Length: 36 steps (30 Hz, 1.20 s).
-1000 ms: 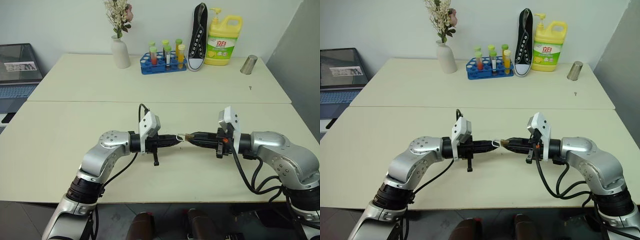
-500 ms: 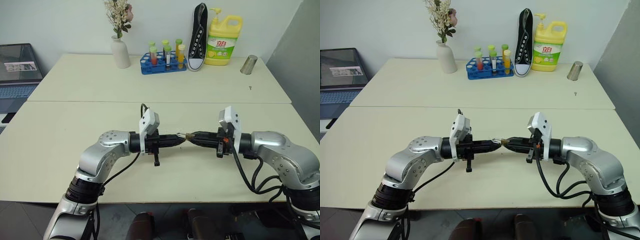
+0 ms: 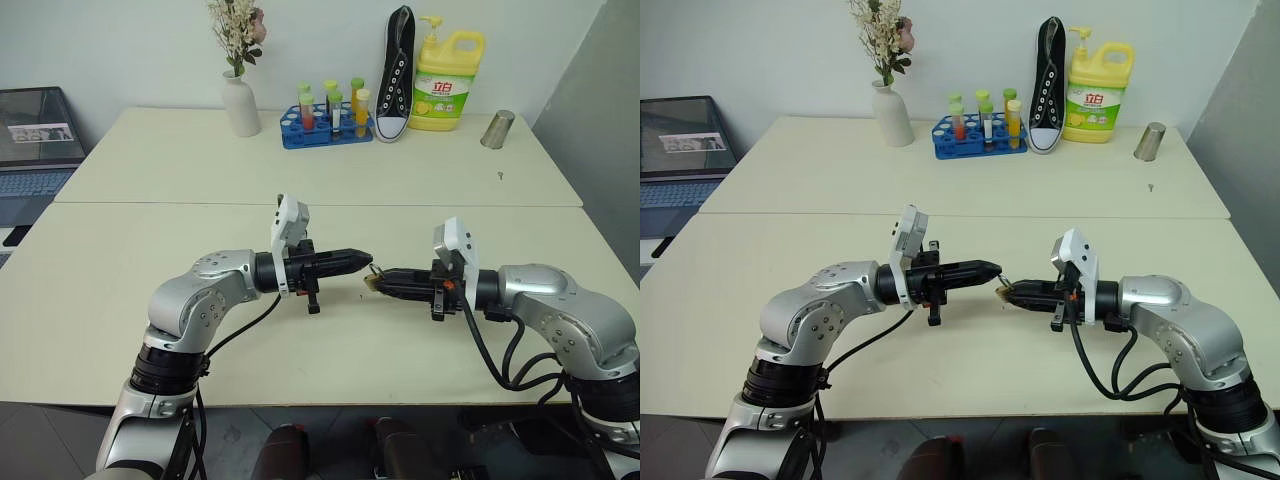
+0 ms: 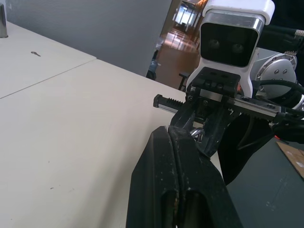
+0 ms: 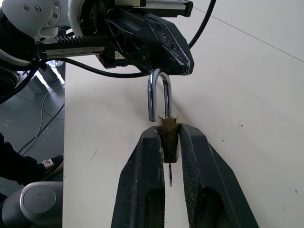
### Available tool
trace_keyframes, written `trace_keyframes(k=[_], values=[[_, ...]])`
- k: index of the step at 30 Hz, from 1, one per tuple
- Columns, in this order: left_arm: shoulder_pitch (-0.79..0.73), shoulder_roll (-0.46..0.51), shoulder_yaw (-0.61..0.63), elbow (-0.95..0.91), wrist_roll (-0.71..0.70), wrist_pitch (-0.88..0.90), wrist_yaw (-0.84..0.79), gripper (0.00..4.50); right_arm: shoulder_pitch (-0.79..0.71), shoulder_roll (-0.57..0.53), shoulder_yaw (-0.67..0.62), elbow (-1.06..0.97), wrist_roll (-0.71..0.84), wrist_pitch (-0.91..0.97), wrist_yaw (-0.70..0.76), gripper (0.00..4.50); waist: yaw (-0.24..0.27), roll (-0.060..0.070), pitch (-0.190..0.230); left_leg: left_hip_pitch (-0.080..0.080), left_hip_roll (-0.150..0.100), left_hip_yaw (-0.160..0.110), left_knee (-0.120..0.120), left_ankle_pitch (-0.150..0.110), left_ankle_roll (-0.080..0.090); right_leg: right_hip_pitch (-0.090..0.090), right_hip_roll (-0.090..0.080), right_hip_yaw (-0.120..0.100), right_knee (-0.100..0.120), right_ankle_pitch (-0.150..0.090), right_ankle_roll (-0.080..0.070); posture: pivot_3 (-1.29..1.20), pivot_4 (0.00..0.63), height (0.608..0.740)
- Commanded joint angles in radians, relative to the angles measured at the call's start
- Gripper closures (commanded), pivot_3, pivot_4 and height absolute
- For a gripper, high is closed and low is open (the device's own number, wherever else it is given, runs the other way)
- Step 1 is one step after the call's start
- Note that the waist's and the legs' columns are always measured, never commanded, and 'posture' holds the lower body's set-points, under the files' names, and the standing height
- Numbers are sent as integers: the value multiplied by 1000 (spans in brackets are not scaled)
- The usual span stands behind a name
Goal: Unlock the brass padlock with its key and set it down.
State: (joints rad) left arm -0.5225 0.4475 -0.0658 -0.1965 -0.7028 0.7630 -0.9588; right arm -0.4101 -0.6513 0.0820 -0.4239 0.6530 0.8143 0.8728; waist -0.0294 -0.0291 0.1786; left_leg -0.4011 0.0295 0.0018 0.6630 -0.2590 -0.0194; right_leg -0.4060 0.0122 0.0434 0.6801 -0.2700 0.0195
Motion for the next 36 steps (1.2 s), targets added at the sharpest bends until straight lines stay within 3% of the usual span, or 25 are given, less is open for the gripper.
trace_keyframes(k=[1,11,16,22,30,36], values=[[1,19,12,-47,-9,-6,-4,4500,-10,2,-6,-20,8,-19,10,4363,0,0,0,0,0,0,0,0,0,0,0,0,0,0,0,0,150,740],[19,73,6,-16,68,-91,-23,4500,-6,-4,-4,-17,5,-16,21,4363,0,0,0,0,0,0,0,0,0,0,0,0,0,0,0,0,150,740],[80,273,-96,64,373,-538,-219,4500,-6,-49,8,-14,16,16,68,4363,-2,1,1,1,0,1,-1,0,0,0,0,1,0,0,0,0,150,740],[191,377,-104,-17,429,-772,-357,4500,-46,-91,87,35,3,53,154,4363,3,1,1,0,0,1,-1,0,0,-1,-1,0,-1,-1,-2,0,150,740],[337,409,-86,-140,437,-782,-344,4500,-198,-26,344,247,-136,44,263,4363,-1,2,2,0,1,1,-1,0,0,-1,-5,-1,-1,-1,-2,0,150,740],[378,426,-70,-139,445,-795,-336,4500,-261,37,404,366,-220,23,278,4363,-1,2,2,0,1,1,-1,0,0,-1,-4,-1,0,-1,-2,0,150,740]])
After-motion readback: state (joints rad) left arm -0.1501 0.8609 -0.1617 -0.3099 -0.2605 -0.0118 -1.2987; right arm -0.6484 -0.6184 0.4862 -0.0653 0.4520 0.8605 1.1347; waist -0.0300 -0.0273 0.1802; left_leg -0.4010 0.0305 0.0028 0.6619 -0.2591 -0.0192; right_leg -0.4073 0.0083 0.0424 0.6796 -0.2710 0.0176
